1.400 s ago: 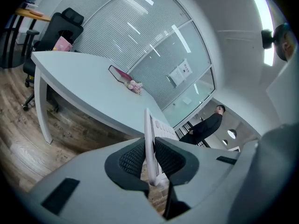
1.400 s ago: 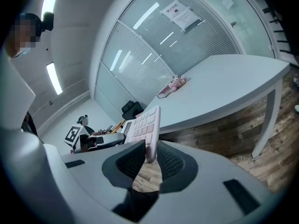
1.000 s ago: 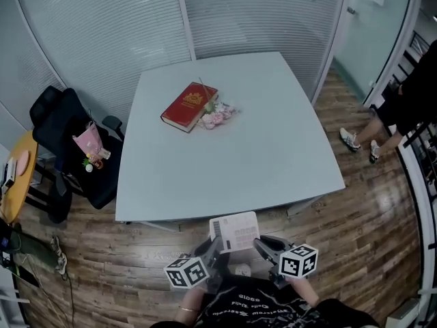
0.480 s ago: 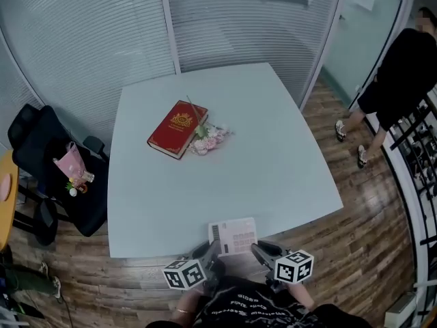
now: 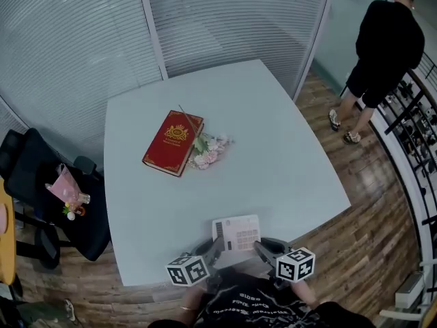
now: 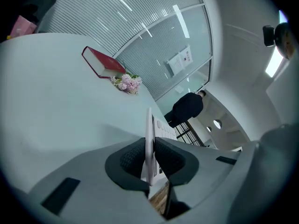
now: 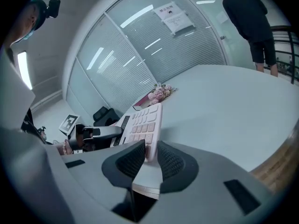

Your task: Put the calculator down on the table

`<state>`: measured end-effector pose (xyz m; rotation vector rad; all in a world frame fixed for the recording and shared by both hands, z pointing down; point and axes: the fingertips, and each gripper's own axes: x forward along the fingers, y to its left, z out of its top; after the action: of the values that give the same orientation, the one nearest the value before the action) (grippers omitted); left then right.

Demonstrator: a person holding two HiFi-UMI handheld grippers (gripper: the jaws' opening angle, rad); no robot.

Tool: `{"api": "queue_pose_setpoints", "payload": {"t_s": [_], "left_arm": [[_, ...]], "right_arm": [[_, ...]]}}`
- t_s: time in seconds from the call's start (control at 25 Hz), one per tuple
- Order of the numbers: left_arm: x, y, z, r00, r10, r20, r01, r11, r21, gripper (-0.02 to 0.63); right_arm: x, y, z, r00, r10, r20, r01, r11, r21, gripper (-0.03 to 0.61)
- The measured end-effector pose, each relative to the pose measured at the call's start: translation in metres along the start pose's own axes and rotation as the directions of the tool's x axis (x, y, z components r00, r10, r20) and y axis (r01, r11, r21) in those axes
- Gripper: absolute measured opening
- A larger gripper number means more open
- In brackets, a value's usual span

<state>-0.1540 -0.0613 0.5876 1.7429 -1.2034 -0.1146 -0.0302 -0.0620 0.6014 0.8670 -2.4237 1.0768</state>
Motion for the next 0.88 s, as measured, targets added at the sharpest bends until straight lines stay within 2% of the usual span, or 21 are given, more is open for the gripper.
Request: {"api": "queue_pose_setpoints", "payload": {"t_s": [0.2,0.4,0.64,0.88], "left_arm": [[0.016,0.009,0.018,0.999,-0.017,-0.040,0.018,1.000,0.023,0.072],[0.030,0.000,0.042,0.997,-0.038,-0.063,0.042,0.998,0.050,0.069],[0.054,-0.023,0.069,0.994,-0.063,-0.088,0.073,0.991,0.114,0.069],[0.082,-0.045,0.085,0.991,-0.046,-0.126,0.065,0.986,0.152,0.069]], "right_arm": [[0.017,-0.008,0.008,0.999,-0.051,0.013,0.050,0.997,0.063,0.092],[0.020,-0.012,0.028,0.995,-0.072,0.073,0.062,0.990,0.125,0.091],[0.011,-0.023,0.063,0.989,-0.079,0.125,0.065,0.992,0.108,0.092],[0.002,-0.045,0.091,0.987,-0.079,0.141,0.063,0.991,0.115,0.092]]}}
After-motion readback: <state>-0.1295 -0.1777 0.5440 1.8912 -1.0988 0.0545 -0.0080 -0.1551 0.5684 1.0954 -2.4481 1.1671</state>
